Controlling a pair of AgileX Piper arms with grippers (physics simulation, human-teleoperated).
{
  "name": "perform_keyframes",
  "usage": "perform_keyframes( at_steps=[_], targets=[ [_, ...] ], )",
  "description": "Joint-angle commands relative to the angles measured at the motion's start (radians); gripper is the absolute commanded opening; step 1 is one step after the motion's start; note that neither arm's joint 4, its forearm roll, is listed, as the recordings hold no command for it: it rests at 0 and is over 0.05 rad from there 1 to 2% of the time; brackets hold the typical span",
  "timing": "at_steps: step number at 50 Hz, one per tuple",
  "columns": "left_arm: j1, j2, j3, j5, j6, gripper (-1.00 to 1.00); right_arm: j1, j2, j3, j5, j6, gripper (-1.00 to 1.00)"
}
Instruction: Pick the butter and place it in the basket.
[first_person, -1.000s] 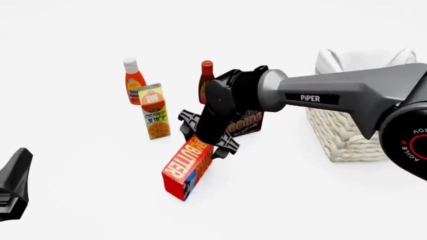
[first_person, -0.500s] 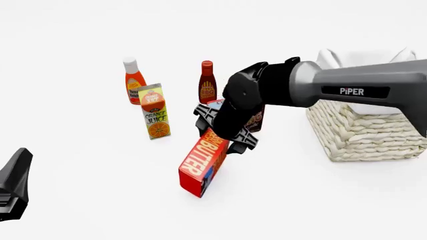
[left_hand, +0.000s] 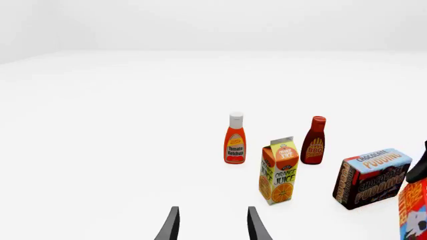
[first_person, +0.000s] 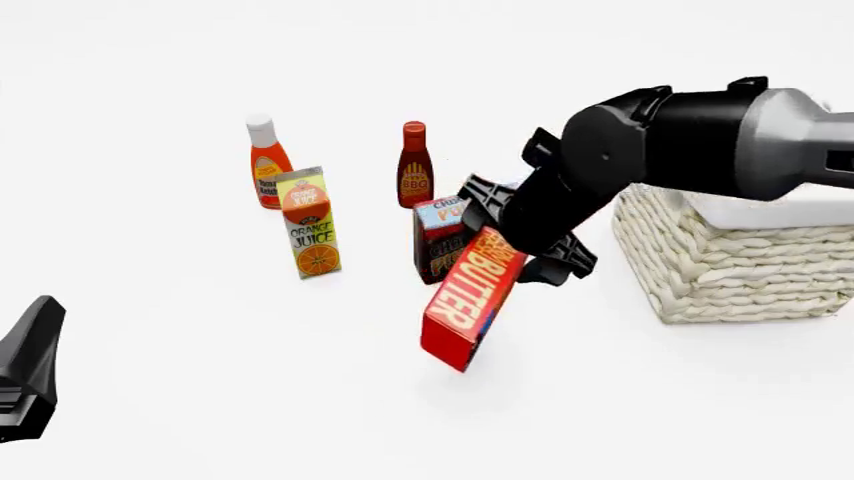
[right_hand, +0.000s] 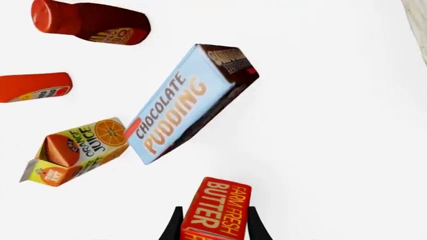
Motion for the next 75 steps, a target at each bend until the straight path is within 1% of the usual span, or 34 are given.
perform_keyframes(
  at_steps=[1, 6, 17, 25, 36, 53, 63, 75],
  targets=[
    [0.000, 0.000, 0.000, 0.000, 0.000, 1.00, -0.050, -0.117, 0.055, -0.004, -0.019, -1.00],
    [0.000, 0.000, 0.000, 0.000, 0.000, 1.00, -0.077, -0.168, 0.079, 0.003, -0.040, -1.00],
    [0.000, 0.000, 0.000, 0.000, 0.000, 1.00, -0.125, -0.247, 0.099, 0.023, -0.066, -1.00],
    [0.000, 0.000, 0.000, 0.000, 0.000, 1.00, -0.133, -0.260, 0.069, 0.047, -0.056, -1.00],
    [0.000, 0.000, 0.000, 0.000, 0.000, 1.00, -0.155, -0.320, 0.047, 0.088, -0.053, -1.00],
    [0.000, 0.000, 0.000, 0.000, 0.000, 1.00, -0.185, -0.373, -0.036, 0.154, -0.048, -1.00],
    [0.000, 0.000, 0.000, 0.000, 0.000, 1.00, -0.231, -0.410, -0.087, 0.197, -0.052, -1.00],
    [0.000, 0.000, 0.000, 0.000, 0.000, 1.00, -0.256, -0.428, -0.135, 0.221, -0.040, -1.00]
  ],
)
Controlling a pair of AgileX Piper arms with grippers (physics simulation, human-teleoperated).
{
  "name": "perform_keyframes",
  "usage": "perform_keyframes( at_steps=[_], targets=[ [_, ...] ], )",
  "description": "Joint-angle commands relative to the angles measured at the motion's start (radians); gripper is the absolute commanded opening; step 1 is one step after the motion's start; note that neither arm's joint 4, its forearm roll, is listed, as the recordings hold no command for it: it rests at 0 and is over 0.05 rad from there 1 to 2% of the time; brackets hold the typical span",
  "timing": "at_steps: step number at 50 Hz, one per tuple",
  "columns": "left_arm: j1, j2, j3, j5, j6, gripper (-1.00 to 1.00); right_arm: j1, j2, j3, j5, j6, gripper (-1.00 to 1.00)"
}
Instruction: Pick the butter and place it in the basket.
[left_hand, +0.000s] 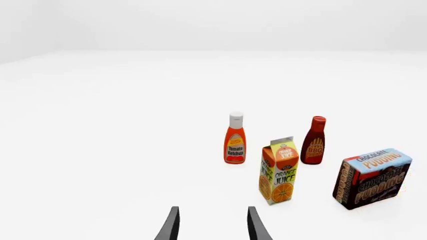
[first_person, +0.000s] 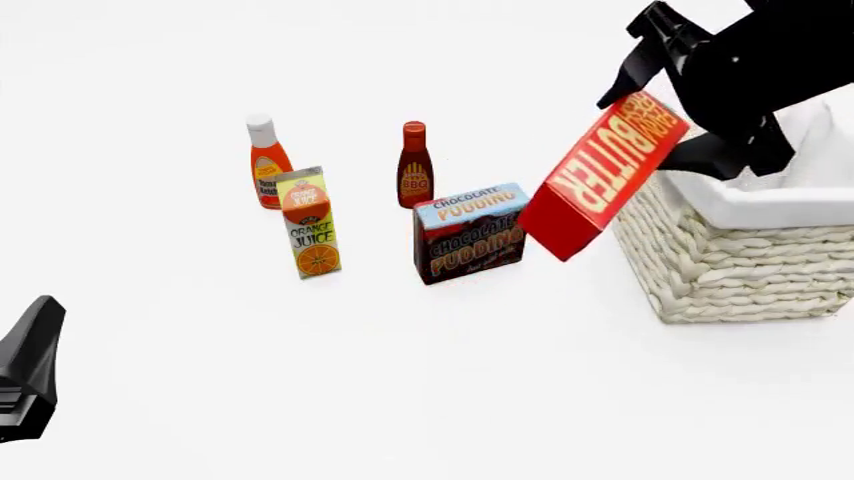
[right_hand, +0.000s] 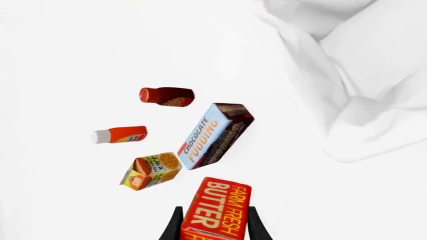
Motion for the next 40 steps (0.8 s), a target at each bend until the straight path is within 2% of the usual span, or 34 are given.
perform_keyframes(
  at_steps=[1, 40],
  targets=[
    [0.000, 0.000, 0.000, 0.000, 0.000, 1.00, -0.031, -0.029, -0.061, 0.020, 0.027, -1.00],
    [0.000, 0.000, 0.000, 0.000, 0.000, 1.00, -0.212, -0.010, -0.140, 0.044, 0.061, -1.00]
  ],
)
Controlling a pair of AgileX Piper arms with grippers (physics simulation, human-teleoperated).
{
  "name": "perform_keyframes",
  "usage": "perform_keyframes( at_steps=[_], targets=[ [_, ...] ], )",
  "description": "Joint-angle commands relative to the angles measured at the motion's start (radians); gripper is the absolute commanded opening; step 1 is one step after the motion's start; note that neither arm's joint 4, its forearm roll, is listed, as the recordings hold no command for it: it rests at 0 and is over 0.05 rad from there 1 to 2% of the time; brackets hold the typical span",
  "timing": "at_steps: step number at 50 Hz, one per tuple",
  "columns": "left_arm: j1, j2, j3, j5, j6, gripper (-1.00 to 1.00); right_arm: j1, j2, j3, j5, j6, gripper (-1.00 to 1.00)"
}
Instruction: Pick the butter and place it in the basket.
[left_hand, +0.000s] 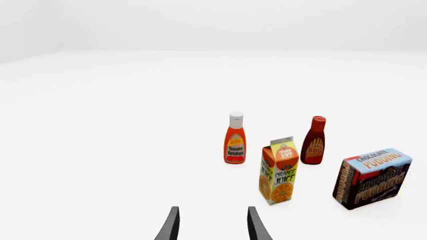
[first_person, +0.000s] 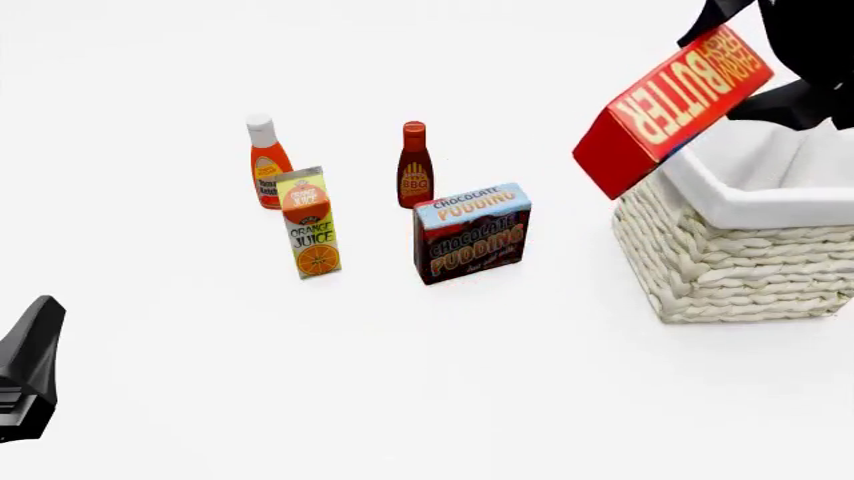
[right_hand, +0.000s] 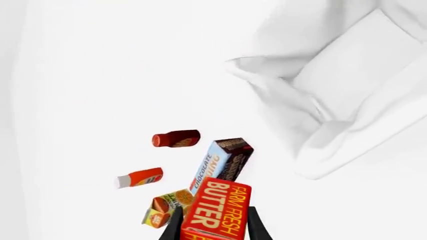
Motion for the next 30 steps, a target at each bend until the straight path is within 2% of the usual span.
perform_keyframes(
  at_steps=[1, 17, 30],
  targets=[
    [0.000, 0.000, 0.000, 0.000, 0.000, 1.00, -0.051, 0.007, -0.033, -0.006, 0.030, -1.00],
    [0.000, 0.000, 0.000, 0.000, 0.000, 1.00, -0.113, 0.060, -0.102, 0.015, 0.073, -1.00],
    [0.000, 0.000, 0.000, 0.000, 0.000, 1.00, -0.171, 0.069, -0.125, 0.026, 0.087, -1.00]
  ],
)
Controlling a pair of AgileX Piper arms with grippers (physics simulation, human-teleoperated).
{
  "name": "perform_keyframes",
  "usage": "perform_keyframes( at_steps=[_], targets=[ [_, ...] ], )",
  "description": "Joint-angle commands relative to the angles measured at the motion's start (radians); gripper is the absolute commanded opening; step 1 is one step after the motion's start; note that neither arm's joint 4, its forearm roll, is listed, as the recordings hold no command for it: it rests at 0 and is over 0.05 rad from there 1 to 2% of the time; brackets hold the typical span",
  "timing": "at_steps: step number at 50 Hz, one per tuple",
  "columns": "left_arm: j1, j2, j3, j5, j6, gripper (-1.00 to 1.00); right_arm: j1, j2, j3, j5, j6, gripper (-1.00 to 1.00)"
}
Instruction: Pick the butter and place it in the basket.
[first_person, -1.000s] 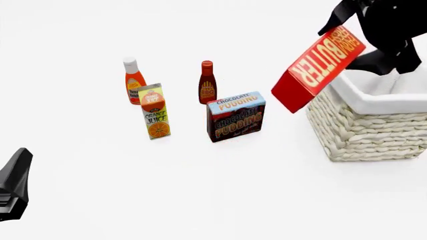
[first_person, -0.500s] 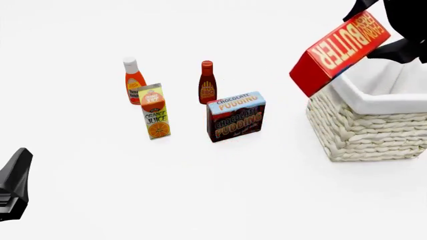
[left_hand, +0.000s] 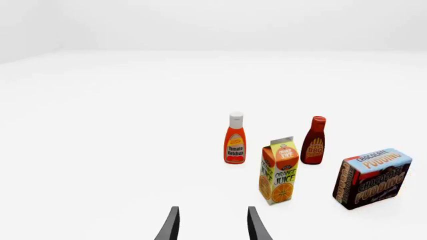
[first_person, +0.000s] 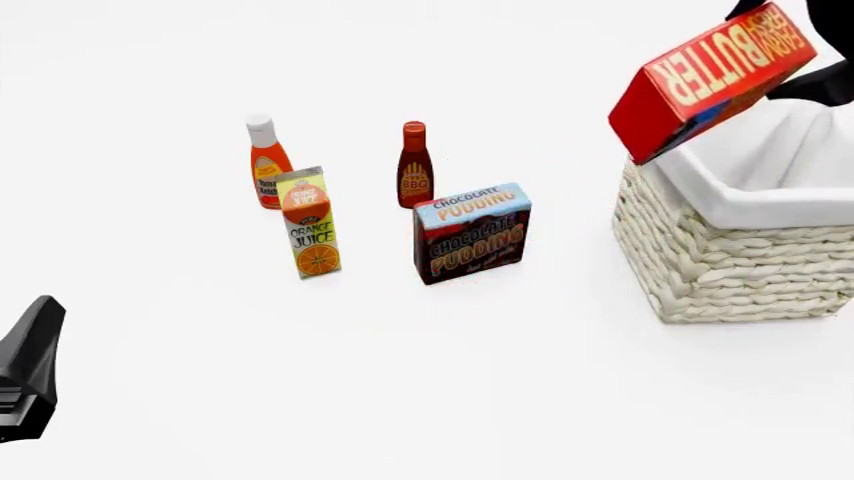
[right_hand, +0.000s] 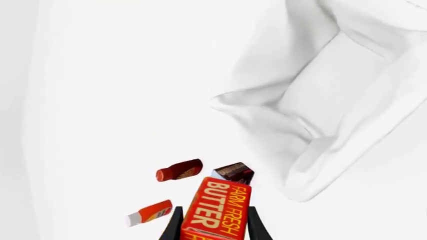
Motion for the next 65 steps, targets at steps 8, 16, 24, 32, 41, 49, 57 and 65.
perform_keyframes(
  at_steps=[8, 16, 24, 32, 41, 49, 57, 65],
  targets=[
    [0.000, 0.000, 0.000, 0.000, 0.000, 1.00, -0.066, 0.007, -0.053, 0.014, 0.047, -1.00],
    [0.000, 0.000, 0.000, 0.000, 0.000, 1.00, -0.086, 0.004, -0.080, 0.036, 0.060, -1.00],
    [0.000, 0.000, 0.000, 0.000, 0.000, 1.00, -0.103, -0.006, -0.084, 0.048, 0.069, -1.00],
    [0.000, 0.000, 0.000, 0.000, 0.000, 1.00, -0.124, -0.018, -0.073, 0.049, 0.072, -1.00],
    [0.000, 0.000, 0.000, 0.000, 0.000, 1.00, -0.150, -0.026, -0.055, 0.040, 0.074, -1.00],
    [0.000, 0.000, 0.000, 0.000, 0.000, 1.00, -0.181, -0.016, -0.051, 0.033, 0.077, -1.00],
    [0.000, 0.000, 0.000, 0.000, 0.000, 1.00, -0.212, -0.001, -0.042, 0.020, 0.078, -1.00],
    [0.000, 0.000, 0.000, 0.000, 0.000, 1.00, -0.237, 0.027, -0.059, 0.017, 0.085, -1.00]
  ],
)
